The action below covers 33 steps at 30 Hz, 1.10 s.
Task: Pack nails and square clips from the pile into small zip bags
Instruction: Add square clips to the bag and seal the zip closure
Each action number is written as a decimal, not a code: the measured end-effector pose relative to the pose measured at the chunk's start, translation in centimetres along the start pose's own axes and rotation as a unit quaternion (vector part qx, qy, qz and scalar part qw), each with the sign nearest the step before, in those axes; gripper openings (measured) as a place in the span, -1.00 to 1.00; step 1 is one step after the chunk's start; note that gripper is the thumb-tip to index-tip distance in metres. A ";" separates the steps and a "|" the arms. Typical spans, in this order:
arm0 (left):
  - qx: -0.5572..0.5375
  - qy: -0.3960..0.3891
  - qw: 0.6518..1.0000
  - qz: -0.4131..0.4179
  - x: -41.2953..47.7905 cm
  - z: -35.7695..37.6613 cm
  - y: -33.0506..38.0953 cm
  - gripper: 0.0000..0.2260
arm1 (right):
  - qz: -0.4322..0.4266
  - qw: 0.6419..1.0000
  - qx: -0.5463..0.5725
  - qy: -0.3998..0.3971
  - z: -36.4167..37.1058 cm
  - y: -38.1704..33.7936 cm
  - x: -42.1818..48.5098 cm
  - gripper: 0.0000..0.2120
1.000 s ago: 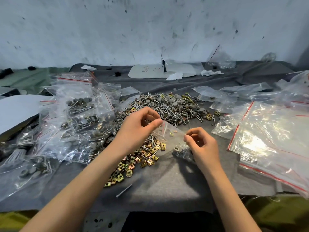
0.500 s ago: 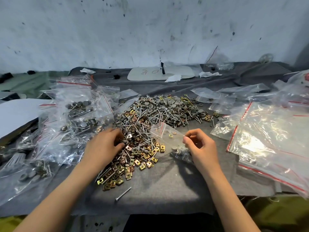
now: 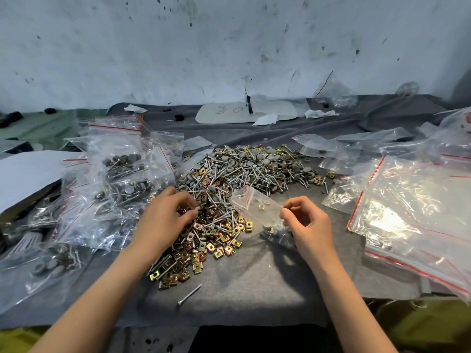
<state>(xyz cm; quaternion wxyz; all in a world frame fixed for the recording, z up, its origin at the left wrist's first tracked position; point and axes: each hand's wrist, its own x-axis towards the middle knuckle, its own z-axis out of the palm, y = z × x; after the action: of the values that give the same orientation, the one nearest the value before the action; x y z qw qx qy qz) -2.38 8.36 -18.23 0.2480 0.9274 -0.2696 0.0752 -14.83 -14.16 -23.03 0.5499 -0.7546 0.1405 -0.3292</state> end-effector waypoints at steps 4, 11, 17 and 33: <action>-0.163 0.027 0.985 0.045 0.2 -0.2 3.5 -0.92 | 0.001 1.000 0.003 -0.005 0.0 0.0 0.0 -0.84; -0.271 -0.049 0.960 0.042 0.8 0.6 6.6 -0.91 | -0.002 1.000 0.003 -0.004 0.0 0.0 0.0 -0.85; -0.318 -0.161 0.934 -0.008 1.2 0.6 6.7 -0.75 | -0.017 1.000 -0.001 -0.008 0.0 -0.1 -0.1 -0.81; -0.321 -0.094 0.934 0.126 0.5 -1.6 8.9 -0.54 | -0.014 0.996 0.031 -0.083 0.2 0.0 0.0 -0.71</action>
<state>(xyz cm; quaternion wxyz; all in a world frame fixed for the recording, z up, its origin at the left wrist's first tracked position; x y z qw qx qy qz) -6.70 2.43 -12.97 0.4943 0.7600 -0.4159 -0.0717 -14.73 -14.02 -23.12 0.5785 -0.7636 0.0737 -0.2772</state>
